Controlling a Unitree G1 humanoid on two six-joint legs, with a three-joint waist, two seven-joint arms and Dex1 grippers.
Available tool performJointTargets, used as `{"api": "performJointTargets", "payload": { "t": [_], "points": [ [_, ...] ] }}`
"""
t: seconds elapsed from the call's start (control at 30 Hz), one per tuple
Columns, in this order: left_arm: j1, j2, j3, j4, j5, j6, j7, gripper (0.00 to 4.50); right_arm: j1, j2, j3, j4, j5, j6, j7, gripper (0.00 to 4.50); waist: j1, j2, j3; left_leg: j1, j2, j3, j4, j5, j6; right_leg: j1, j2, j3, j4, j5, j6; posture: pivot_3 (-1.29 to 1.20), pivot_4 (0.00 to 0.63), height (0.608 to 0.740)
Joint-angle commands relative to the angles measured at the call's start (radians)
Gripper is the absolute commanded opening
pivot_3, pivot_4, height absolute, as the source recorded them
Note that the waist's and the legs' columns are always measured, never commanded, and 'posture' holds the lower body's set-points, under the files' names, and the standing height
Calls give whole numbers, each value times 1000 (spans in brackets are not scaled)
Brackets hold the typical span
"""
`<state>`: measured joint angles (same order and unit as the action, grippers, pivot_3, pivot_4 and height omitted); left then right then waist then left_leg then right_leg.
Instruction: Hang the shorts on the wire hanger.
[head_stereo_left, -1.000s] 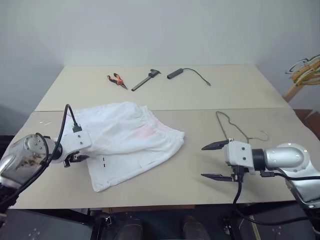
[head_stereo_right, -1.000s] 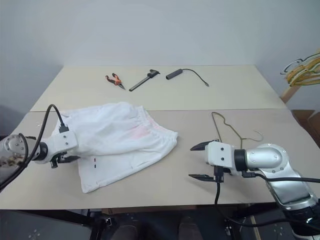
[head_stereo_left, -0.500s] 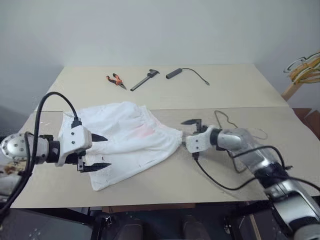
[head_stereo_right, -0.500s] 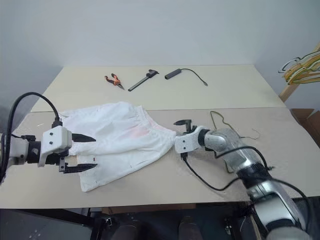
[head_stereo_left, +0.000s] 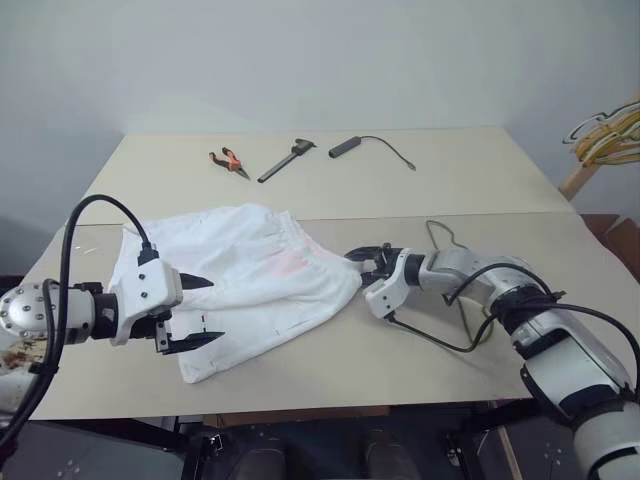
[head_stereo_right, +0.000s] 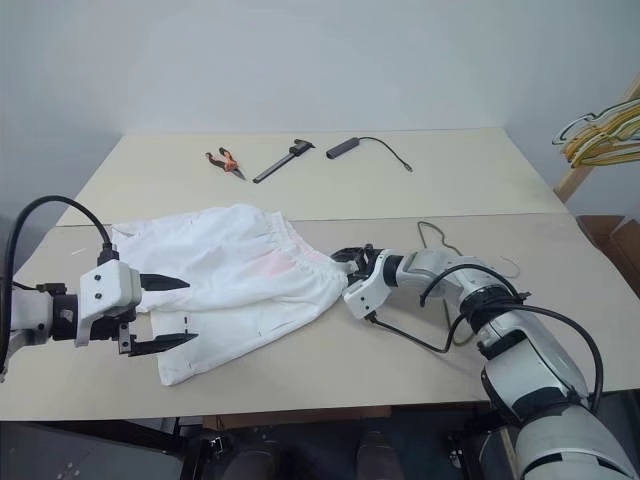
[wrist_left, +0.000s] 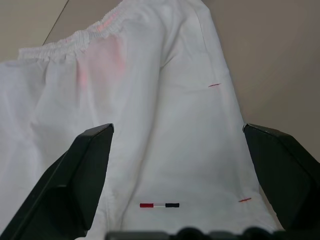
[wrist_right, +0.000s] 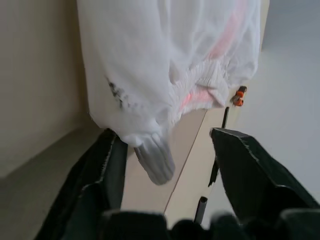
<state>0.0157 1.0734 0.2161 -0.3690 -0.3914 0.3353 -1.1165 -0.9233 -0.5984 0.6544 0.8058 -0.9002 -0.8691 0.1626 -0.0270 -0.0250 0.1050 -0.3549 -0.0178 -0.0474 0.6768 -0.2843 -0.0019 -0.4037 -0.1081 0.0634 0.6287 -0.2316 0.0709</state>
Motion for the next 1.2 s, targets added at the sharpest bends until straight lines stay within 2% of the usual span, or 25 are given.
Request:
{"api": "performJointTargets", "payload": {
  "t": [0.03,0.2,0.23,0.47,0.6,0.73,0.83,0.93,1.0,1.1,1.2],
  "points": [
    [7,-3,25,-29,-1,-1,5,4500,-39,1,4,18,-15,-28,-34,1924,-1,0,0,0,0,0,0,0,0,0,0,0,0,0,0,100,63,740],
    [42,-7,-2,-78,10,7,8,4500,-35,-13,5,18,-16,-49,-31,212,-13,0,0,0,0,0,0,0,0,0,0,0,0,0,0,94,62,740],
    [60,2,-11,-94,26,0,3,4500,-27,-21,-2,11,-4,-50,-18,21,-14,0,0,0,0,0,0,0,0,0,0,0,0,0,0,89,62,740],
    [149,76,-105,-120,202,-89,-26,4500,79,-72,-71,-138,167,-18,184,21,-16,0,0,0,0,0,-1,0,0,1,0,0,0,0,0,55,69,740],
    [143,88,-163,-103,253,-94,-33,4500,109,-78,-94,-193,197,13,232,21,-21,0,0,2,0,0,-1,0,0,1,0,1,1,0,-1,49,69,740],
    [115,104,-281,-67,452,-91,31,4500,125,-82,-113,-237,224,37,271,21,-20,0,0,2,0,0,-1,0,0,1,1,1,2,0,-1,39,63,740],
    [111,112,-306,-36,480,-79,21,4500,132,-85,-124,-250,230,47,287,21,-19,2,-1,3,0,0,0,0,0,2,1,1,2,0,-1,32,60,740],
    [110,126,-319,2,537,-82,44,3883,138,-90,-131,-262,235,57,297,0,-20,7,-4,4,0,0,-1,0,0,2,1,1,3,0,-1,28,57,740],
    [112,132,-318,14,555,-79,52,3296,145,-91,-135,-273,237,65,303,0,-21,10,-6,7,0,0,-1,0,1,4,1,1,4,0,-2,23,54,740],
    [116,139,-302,22,550,-78,49,2410,154,-92,-140,-286,242,78,310,0,-25,12,-6,19,1,0,-2,0,1,16,3,1,4,-1,-4,20,52,740],
    [122,148,-284,37,546,-90,49,1476,157,-94,-145,-293,243,85,317,0,-32,12,-7,21,4,-1,-1,1,3,18,7,2,3,-2,-4,22,50,740]
  ]
}}
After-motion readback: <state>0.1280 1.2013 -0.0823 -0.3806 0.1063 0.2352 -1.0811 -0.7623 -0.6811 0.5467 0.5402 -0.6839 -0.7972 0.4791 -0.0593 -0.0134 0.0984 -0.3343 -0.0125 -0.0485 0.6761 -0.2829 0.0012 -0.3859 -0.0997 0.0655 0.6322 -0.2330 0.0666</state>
